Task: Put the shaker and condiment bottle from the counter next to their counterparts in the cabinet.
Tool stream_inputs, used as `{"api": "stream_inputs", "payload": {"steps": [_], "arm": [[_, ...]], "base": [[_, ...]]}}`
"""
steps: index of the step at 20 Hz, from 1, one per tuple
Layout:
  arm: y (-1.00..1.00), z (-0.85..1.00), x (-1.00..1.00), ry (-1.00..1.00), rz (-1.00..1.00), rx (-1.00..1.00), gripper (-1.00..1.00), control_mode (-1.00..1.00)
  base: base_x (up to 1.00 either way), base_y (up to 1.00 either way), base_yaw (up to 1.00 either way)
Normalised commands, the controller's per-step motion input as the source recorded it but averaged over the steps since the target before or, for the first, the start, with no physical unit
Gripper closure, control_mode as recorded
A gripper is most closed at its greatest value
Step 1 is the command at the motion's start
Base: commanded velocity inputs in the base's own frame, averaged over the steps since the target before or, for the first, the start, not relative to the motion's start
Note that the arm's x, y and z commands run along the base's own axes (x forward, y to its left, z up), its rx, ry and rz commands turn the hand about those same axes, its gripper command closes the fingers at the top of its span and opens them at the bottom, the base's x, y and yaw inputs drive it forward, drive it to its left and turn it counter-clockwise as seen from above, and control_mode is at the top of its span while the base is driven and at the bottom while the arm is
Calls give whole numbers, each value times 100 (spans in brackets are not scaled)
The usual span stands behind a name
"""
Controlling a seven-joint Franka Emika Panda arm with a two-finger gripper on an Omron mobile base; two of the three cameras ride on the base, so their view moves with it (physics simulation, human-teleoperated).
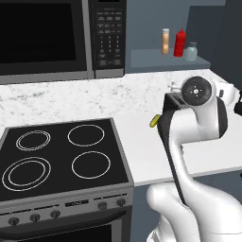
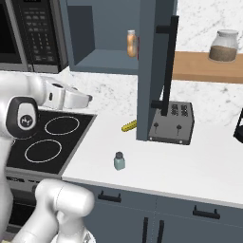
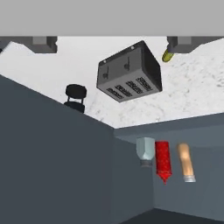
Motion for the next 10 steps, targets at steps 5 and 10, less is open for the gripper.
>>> {"api": "stream_inputs", "payload": {"steps": [5,10], "arm": [[12,-73,-65,0,-9,0,-100,-100],[5,-64,-22,0,-16,0,-100,-100]], "base": [[0,0,0],[0,0,0]]}}
